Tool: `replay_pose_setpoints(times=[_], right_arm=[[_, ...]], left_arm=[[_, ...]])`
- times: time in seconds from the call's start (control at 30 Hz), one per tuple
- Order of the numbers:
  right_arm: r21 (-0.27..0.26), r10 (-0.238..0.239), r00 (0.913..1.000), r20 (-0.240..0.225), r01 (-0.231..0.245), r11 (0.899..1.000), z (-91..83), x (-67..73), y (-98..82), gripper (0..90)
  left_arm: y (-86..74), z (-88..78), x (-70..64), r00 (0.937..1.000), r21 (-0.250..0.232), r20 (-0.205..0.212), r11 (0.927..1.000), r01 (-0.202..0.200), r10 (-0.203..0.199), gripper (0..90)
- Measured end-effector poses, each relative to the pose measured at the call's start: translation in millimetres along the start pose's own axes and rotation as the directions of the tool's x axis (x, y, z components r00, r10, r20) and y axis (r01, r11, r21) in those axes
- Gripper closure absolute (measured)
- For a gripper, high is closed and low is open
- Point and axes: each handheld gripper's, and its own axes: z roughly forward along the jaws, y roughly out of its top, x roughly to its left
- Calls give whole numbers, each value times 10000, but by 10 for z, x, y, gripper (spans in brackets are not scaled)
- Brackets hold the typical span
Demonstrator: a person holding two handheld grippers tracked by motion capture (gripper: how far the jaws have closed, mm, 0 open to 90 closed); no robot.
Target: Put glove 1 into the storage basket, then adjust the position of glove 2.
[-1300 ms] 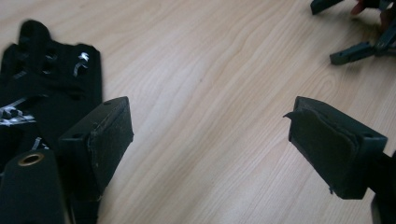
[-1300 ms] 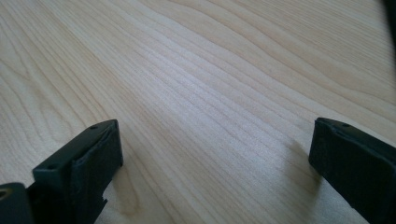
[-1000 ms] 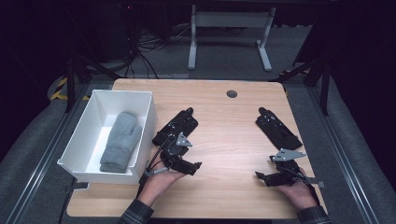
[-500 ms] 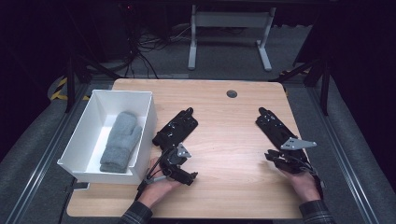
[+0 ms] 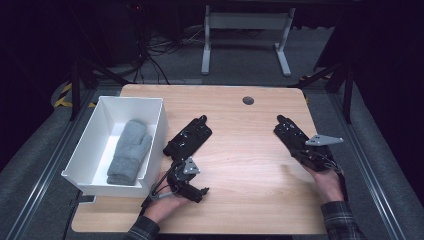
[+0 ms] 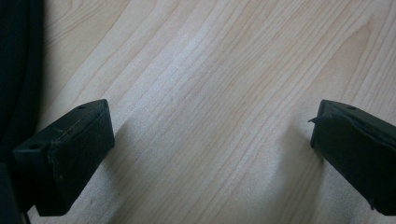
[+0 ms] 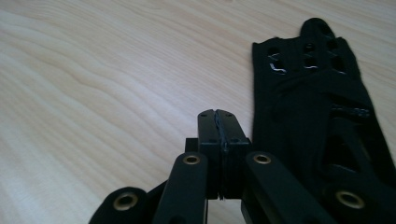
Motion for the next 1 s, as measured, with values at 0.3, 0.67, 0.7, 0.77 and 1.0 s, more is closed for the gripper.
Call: replay_pose_setpoints(times=[0.3,0.67,0.7,0.77,1.0], right_arm=[[352,336,9972,663,-360,9987,178,-318,64,900],[1191,409,9969,670,-487,9917,364,-423,-34,900],[1195,401,9969,675,-480,9917,362,-419,-35,900],[1217,384,9974,612,-457,9915,357,-411,-38,900],[1336,190,9990,395,-241,9907,340,-342,-40,900]], left_arm=[[0,0,0,10000,-5,-7,10000,14,-14,0],[0,0,1,10000,-15,-8,10000,27,-27,2],[0,-1,2,10000,-8,-7,10000,23,-23,2],[0,0,2,10000,-14,-19,10000,27,-27,3],[0,-1,2,10000,-15,-41,10000,28,-28,5]])
